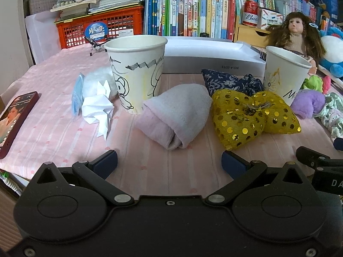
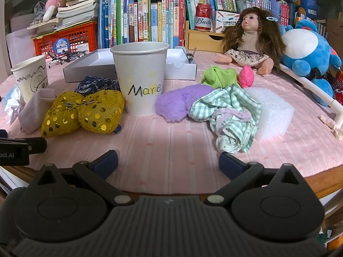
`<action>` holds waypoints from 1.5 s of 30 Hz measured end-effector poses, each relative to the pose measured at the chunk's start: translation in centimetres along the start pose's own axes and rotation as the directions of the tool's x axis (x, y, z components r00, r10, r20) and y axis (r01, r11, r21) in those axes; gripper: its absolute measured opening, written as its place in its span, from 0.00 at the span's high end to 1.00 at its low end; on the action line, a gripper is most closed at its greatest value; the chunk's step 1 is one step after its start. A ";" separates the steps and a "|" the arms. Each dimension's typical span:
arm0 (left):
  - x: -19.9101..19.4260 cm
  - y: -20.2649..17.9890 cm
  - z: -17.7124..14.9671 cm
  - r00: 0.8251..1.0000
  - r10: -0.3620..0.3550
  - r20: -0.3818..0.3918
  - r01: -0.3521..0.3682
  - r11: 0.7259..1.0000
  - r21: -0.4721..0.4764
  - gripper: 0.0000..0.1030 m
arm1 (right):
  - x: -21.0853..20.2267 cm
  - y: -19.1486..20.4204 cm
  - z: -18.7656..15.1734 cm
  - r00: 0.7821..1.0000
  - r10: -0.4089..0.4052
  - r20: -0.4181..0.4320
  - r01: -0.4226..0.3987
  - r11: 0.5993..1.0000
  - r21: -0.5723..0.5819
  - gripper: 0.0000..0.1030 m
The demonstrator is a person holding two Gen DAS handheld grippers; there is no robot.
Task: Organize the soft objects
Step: 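Grasp the folded pink towel with the left tool while the right tool grasps the gold sequin bow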
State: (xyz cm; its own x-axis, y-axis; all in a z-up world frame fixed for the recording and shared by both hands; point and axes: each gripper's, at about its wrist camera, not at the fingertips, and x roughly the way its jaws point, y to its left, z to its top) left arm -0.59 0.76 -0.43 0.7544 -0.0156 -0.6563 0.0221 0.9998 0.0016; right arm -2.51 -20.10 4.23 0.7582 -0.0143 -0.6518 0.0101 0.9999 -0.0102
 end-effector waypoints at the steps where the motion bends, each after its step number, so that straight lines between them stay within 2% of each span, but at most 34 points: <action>1: 0.0 0.0 0.1 1.000 -0.002 -0.004 0.002 1.000 -0.002 0.00 | -0.2 0.0 -0.1 1.000 0.017 0.005 -0.017 1.000 0.001 0.00; 6: -1.0 0.9 0.3 1.000 -0.030 -0.003 0.030 0.999 -0.040 0.03 | -1.4 0.2 -0.4 0.993 0.111 0.048 -0.112 0.994 0.003 0.00; 11: -2.5 2.0 0.8 0.997 -0.047 0.060 0.052 0.995 -0.086 0.09 | -2.0 1.2 0.0 0.981 0.165 0.102 -0.160 0.986 -0.057 0.02; 14: -3.1 2.8 1.6 0.994 -0.074 0.085 0.085 0.989 -0.125 0.21 | -2.0 2.3 0.4 0.973 0.189 0.130 -0.175 0.979 -0.106 0.04; 18: -2.5 3.8 2.6 0.988 -0.136 0.074 0.147 0.973 -0.175 0.31 | -1.6 3.6 0.7 0.964 0.210 0.161 -0.185 0.971 -0.154 0.09; 25: -1.3 3.8 2.9 0.986 -0.153 0.061 0.161 0.973 -0.164 0.41 | -0.4 4.3 1.3 0.967 0.185 0.173 -0.158 0.975 -0.159 0.26; 28: -0.9 3.7 2.6 0.987 -0.149 0.059 0.157 0.977 -0.147 0.45 | 0.0 4.1 1.4 0.968 0.191 0.161 -0.167 0.974 -0.153 0.28; 35: -0.2 3.3 2.5 0.986 -0.156 0.058 0.162 0.978 -0.133 0.46 | 0.5 4.4 1.5 0.965 0.205 0.161 -0.176 0.968 -0.179 0.30; 40: 0.0 2.8 2.5 0.989 -0.121 0.081 0.129 0.986 -0.102 0.36 | 0.9 4.3 1.5 0.964 0.210 0.161 -0.182 0.968 -0.174 0.30; 45: 1.1 3.2 2.4 0.987 -0.150 0.060 0.157 0.977 -0.145 0.33 | 1.3 4.2 1.7 0.962 0.222 0.157 -0.196 0.966 -0.168 0.30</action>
State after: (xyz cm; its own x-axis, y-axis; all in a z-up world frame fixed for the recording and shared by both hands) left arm 1.86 3.93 0.70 0.7804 -0.1662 -0.6028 0.0451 0.9765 -0.2109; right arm -0.42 -15.93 4.61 0.8344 0.2088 -0.5100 -0.2484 0.9686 -0.0099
